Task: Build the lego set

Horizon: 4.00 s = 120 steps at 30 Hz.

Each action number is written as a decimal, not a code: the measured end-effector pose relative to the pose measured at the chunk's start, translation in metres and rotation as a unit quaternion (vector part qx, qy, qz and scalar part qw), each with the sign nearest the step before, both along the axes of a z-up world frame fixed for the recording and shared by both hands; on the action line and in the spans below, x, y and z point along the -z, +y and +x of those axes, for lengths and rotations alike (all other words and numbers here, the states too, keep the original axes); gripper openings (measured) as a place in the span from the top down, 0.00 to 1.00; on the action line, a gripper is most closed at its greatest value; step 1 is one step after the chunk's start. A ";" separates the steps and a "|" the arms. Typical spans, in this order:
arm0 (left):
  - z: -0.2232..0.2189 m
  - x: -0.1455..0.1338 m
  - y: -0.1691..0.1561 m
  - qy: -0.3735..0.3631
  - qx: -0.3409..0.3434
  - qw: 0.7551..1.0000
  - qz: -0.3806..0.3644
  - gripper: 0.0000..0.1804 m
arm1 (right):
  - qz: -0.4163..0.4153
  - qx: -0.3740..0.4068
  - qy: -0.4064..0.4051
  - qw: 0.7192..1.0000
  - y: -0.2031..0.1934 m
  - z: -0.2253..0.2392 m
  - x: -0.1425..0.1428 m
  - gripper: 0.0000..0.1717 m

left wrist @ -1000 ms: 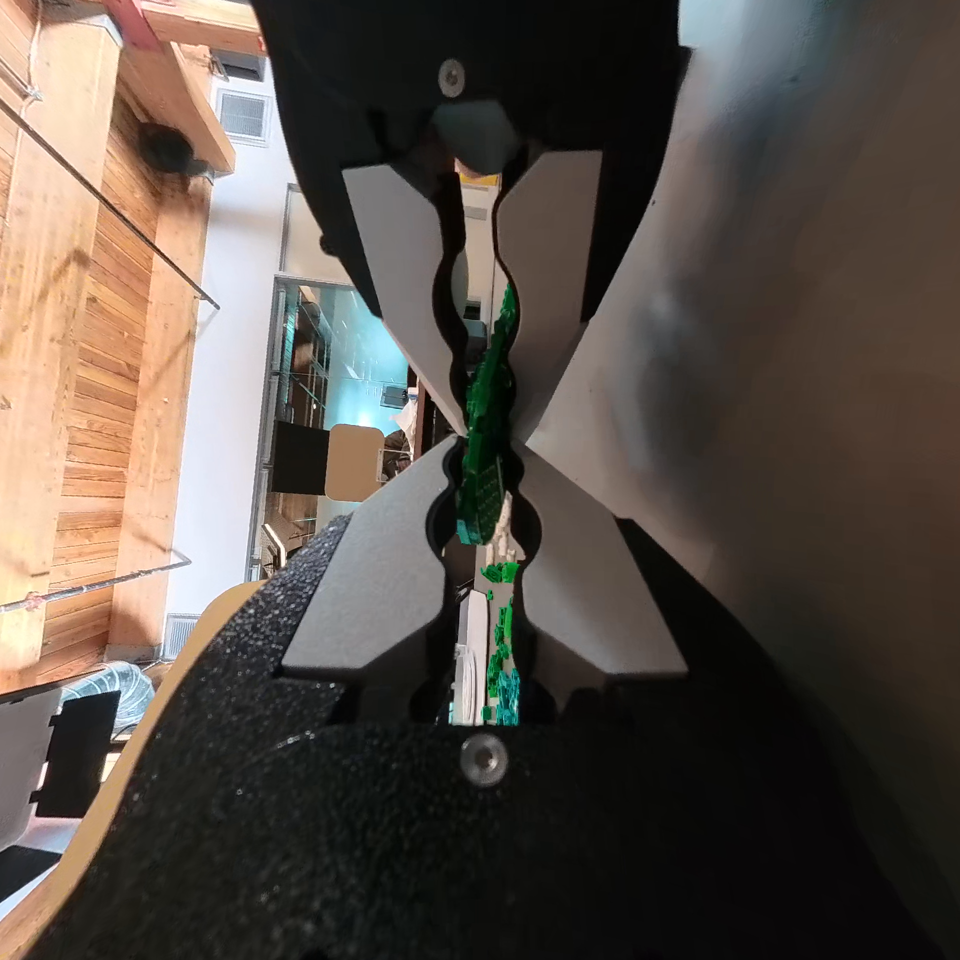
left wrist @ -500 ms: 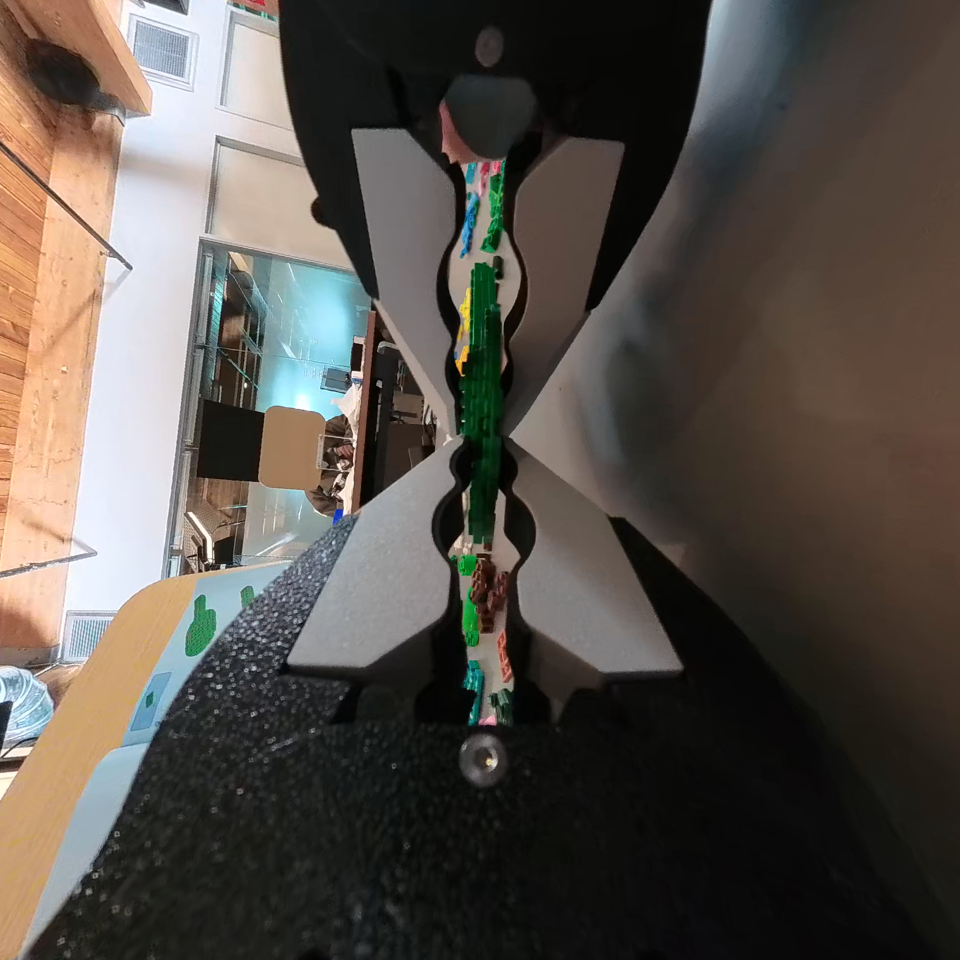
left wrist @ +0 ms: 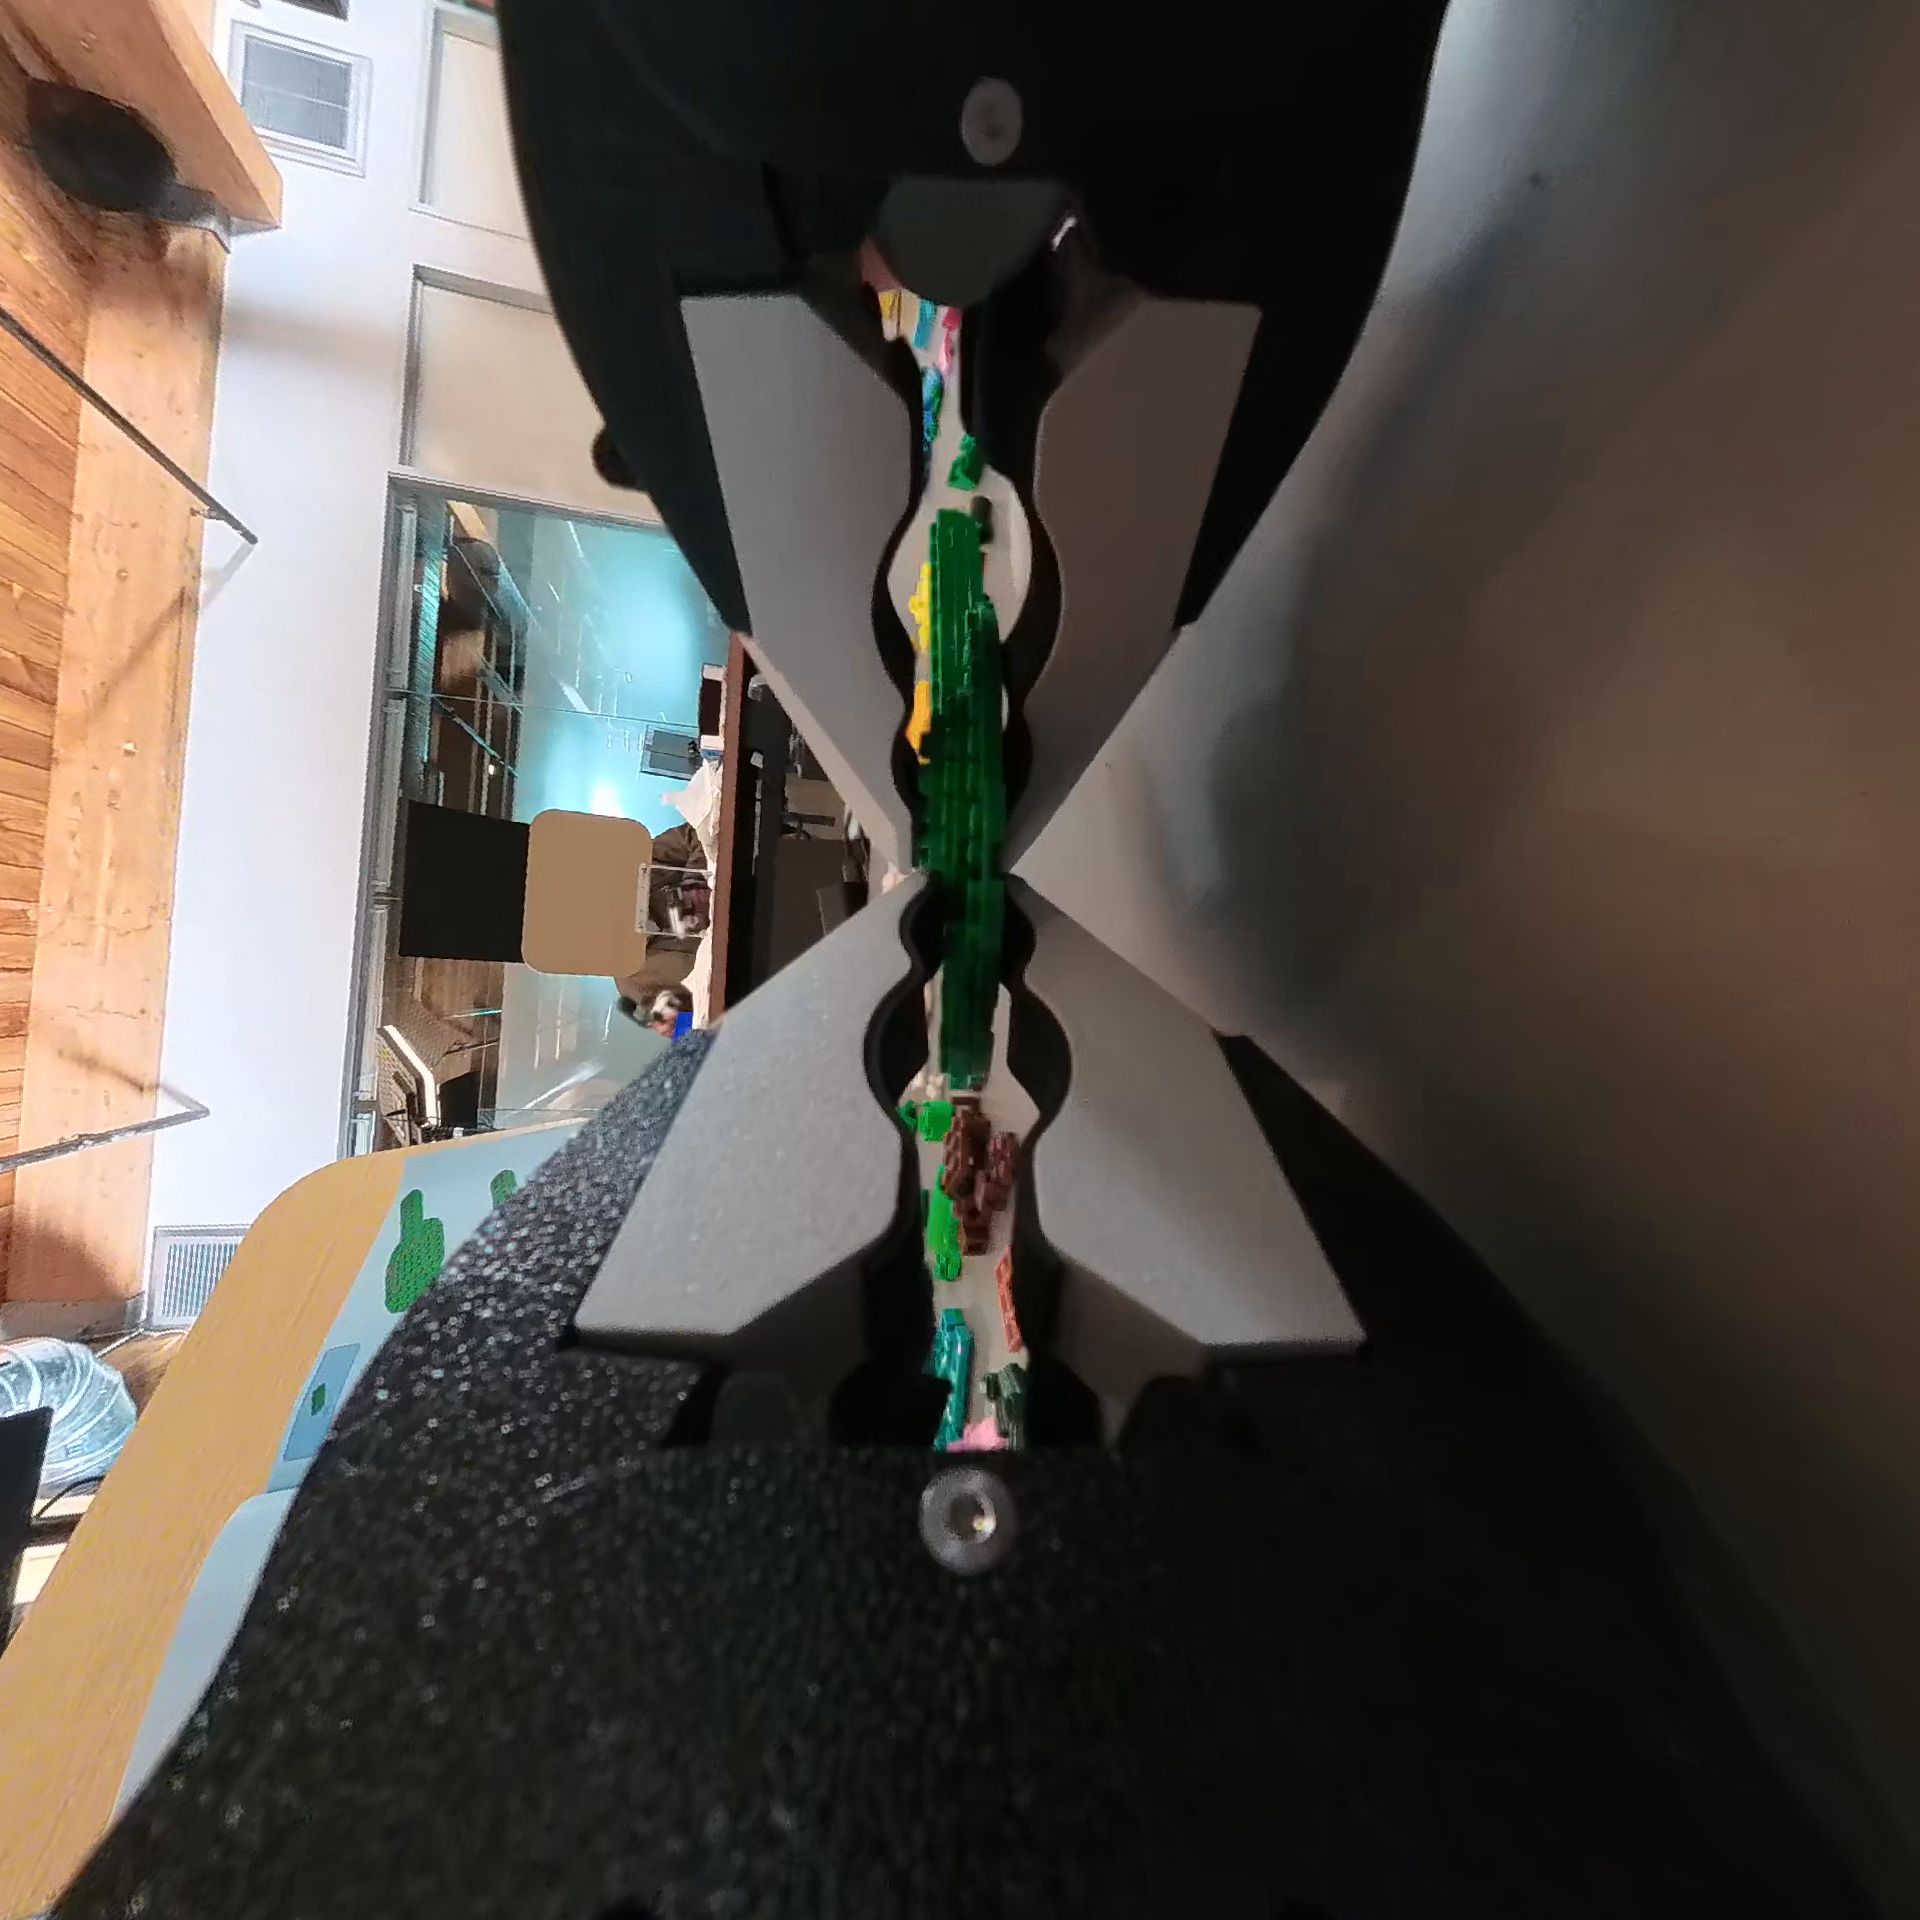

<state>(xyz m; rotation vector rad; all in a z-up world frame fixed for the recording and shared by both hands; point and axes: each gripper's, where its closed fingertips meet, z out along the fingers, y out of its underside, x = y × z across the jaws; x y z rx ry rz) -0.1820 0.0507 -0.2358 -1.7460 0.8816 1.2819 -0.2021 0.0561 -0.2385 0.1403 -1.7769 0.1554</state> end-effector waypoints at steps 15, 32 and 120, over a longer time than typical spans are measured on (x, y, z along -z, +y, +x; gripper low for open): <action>-0.005 -0.001 -0.001 0.004 -0.010 1.000 0.001 0.97 | -0.052 -0.011 -0.009 0.999 -0.001 0.001 -0.002 0.83; -0.005 -0.003 -0.001 0.042 -0.017 0.999 -0.001 0.97 | 0.011 -0.013 0.028 0.999 -0.001 0.000 -0.003 0.92; -0.010 0.004 -0.003 -0.030 -0.028 0.999 -0.008 0.97 | -0.046 0.012 -0.019 0.999 -0.002 -0.001 0.002 0.93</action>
